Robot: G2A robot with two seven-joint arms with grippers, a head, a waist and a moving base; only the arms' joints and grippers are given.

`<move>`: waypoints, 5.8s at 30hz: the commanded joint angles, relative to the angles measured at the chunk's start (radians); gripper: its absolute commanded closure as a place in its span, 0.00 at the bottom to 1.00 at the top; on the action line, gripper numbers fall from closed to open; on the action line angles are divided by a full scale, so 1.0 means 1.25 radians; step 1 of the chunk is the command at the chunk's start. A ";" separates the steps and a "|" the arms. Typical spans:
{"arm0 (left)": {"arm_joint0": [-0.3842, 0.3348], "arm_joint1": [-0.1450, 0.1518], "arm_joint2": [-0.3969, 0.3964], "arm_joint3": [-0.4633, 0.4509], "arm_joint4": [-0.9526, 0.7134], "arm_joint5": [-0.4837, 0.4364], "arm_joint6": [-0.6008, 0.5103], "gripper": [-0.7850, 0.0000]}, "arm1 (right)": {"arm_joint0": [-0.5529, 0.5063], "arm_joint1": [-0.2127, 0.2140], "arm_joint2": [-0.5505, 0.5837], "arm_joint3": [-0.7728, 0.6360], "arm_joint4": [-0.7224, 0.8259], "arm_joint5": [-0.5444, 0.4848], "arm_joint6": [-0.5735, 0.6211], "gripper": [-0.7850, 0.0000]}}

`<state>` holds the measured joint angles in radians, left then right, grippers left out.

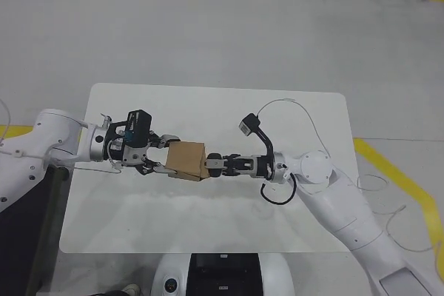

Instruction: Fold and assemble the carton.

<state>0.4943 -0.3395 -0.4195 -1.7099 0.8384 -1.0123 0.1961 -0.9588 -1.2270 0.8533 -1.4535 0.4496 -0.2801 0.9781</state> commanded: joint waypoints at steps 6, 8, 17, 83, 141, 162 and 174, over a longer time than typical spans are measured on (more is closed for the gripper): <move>0.011 -0.004 -0.013 0.004 0.002 0.000 0.000 0.66 | -0.002 -0.009 -0.006 0.007 0.022 -0.017 -0.019 0.69; 0.015 -0.005 -0.017 0.006 0.001 0.000 0.000 0.66 | -0.006 -0.011 -0.005 0.009 0.030 -0.025 -0.025 0.59; 0.026 -0.011 -0.032 0.017 -0.002 0.000 -0.004 0.66 | -0.024 -0.019 -0.005 0.007 0.057 -0.062 -0.047 0.55; 0.153 -0.121 -0.066 0.147 0.043 0.086 -0.038 0.69 | -0.118 -0.005 0.177 -0.047 0.027 -0.216 0.030 0.27; 0.207 -0.254 -0.311 0.325 0.107 0.001 0.075 0.00 | -0.203 0.052 0.437 -0.130 -0.933 -0.415 -0.425 0.00; 0.407 -0.155 -0.584 0.079 -0.148 0.064 -0.193 0.00 | -0.271 0.060 0.492 -0.212 -1.248 -0.296 -0.678 0.00; 0.407 -0.155 -0.584 0.079 -0.148 0.064 -0.193 0.00 | -0.271 0.060 0.492 -0.212 -1.248 -0.296 -0.678 0.00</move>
<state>1.0031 -0.5333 -1.1495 -1.6112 0.6529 -0.9329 -0.0451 -1.2972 -1.1523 1.4684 -1.7184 -1.1104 -0.6496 0.1304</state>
